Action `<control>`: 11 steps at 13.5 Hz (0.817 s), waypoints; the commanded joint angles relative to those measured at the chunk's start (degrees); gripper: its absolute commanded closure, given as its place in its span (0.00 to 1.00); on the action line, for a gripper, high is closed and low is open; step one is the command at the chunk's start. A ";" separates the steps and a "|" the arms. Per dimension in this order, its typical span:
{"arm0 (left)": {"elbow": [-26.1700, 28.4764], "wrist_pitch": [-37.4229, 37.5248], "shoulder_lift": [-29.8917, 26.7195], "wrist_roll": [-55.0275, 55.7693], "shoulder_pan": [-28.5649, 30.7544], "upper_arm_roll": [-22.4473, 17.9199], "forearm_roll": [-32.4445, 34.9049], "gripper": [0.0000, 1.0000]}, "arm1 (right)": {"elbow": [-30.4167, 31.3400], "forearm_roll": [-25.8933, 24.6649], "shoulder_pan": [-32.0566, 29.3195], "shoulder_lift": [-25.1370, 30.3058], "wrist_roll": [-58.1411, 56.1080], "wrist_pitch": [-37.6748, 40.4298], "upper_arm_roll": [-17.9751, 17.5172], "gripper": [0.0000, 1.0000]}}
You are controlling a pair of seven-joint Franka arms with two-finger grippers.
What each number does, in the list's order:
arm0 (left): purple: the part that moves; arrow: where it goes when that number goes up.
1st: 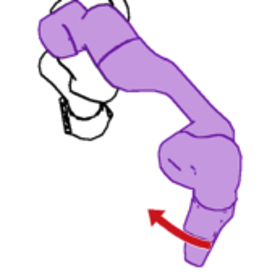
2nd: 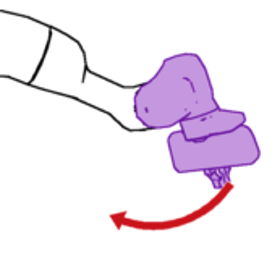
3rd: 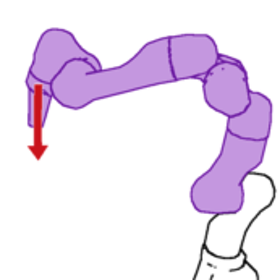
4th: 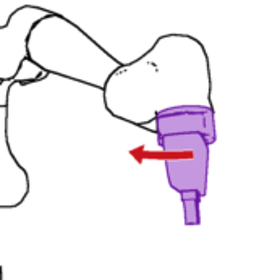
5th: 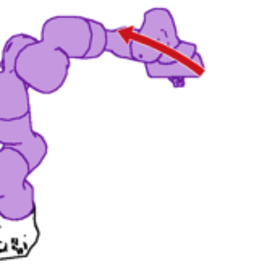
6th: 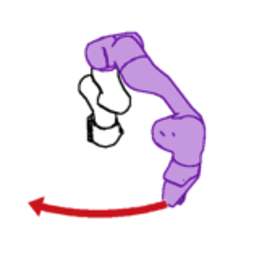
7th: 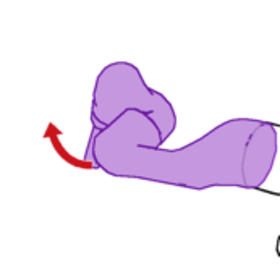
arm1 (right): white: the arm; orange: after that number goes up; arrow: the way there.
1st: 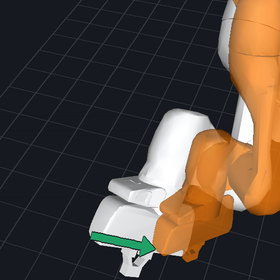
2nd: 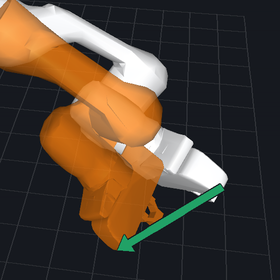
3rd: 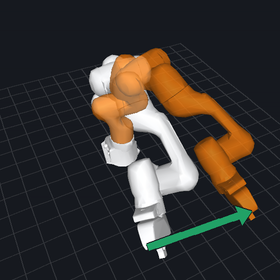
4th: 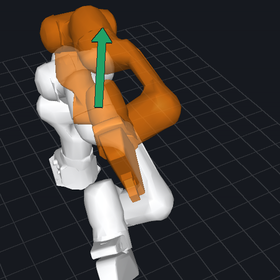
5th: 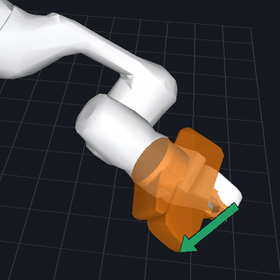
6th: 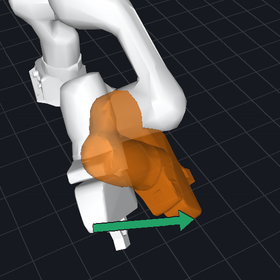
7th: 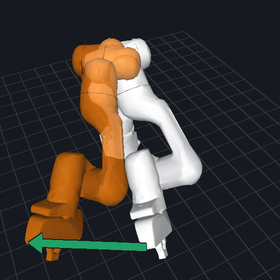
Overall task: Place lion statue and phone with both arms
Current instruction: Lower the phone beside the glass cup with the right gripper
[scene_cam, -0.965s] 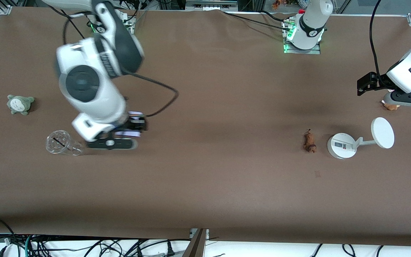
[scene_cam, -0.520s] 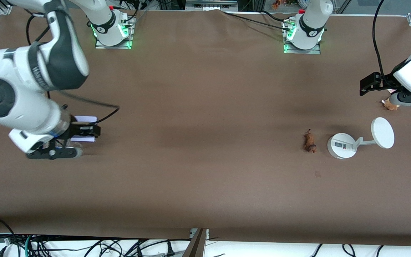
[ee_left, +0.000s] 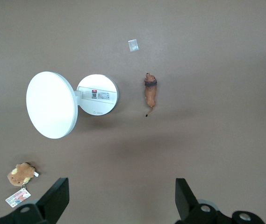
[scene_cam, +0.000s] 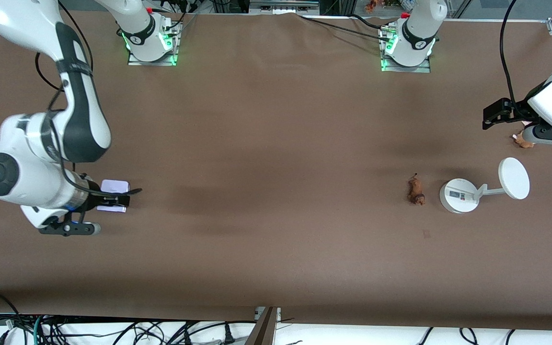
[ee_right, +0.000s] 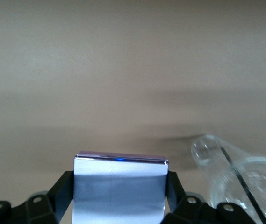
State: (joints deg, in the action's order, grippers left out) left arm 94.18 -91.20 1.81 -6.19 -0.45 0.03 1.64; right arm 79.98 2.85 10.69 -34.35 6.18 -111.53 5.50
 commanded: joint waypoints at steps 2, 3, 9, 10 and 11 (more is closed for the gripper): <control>-1.89 1.29 0.92 -0.58 0.44 0.06 -1.64 0.00 | 8.25 0.66 -0.41 -0.79 -2.04 -12.01 -0.40 1.00; -1.89 1.29 0.92 -0.58 0.53 0.06 -1.64 0.00 | 8.87 0.75 -0.41 -1.94 -3.44 -14.05 -0.40 1.00; -1.89 1.29 0.92 0.03 0.27 0.06 -1.64 0.00 | 9.14 0.75 -0.32 -6.52 -3.63 -19.25 -0.40 1.00; -1.89 1.29 0.92 -0.05 0.36 0.06 -1.64 0.00 | 9.40 0.75 -0.32 -6.69 -3.63 -19.25 -0.40 1.00; -1.89 1.29 0.92 0.04 0.27 0.06 -1.64 0.00 | 9.49 0.75 -0.23 -6.78 -3.55 -19.34 -0.40 1.00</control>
State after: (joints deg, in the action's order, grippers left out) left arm 94.13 -91.20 1.94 -6.07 -0.37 0.00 1.09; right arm 88.48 2.85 10.69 -41.80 3.82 -130.05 5.47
